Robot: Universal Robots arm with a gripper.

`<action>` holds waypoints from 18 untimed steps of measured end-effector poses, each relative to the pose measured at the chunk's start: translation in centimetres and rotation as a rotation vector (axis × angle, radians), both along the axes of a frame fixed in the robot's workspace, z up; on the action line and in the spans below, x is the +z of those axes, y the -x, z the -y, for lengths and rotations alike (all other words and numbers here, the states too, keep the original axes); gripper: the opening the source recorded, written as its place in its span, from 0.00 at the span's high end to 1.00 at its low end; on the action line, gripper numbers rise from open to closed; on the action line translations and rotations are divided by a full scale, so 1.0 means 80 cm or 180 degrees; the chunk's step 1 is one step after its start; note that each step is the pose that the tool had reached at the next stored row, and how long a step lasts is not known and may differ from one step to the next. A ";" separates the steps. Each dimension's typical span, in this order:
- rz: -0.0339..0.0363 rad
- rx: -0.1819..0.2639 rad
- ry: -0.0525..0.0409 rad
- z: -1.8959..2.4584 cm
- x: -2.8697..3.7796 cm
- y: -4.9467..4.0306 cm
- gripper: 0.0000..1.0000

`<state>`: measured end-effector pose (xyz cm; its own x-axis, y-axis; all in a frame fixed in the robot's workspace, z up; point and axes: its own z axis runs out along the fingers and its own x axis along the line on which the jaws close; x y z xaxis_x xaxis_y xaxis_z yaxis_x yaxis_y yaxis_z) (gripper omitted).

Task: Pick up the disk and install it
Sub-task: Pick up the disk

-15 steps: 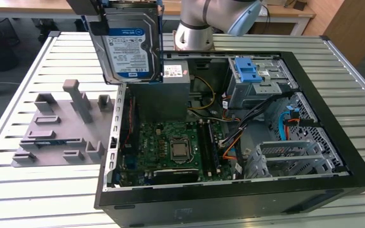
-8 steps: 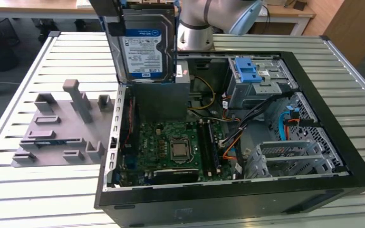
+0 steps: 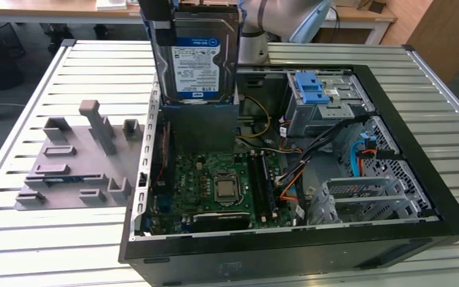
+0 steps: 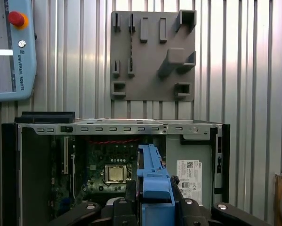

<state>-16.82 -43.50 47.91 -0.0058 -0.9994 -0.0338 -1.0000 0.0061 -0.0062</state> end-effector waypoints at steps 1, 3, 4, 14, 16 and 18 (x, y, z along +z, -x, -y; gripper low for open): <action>0.0000 0.0000 0.0000 0.0000 0.0000 -0.004 0.64; 0.0000 0.0000 0.0000 0.0000 -0.0001 -0.011 0.64; 0.0000 0.0000 0.0000 0.0000 -0.0001 -0.015 0.64; 0.0000 0.0001 0.0000 0.0000 -0.0002 -0.052 0.64; 0.0000 0.0000 0.0000 0.0000 -0.0002 -0.058 0.64; 0.0000 0.0000 0.0000 0.0000 -0.0003 -0.063 0.64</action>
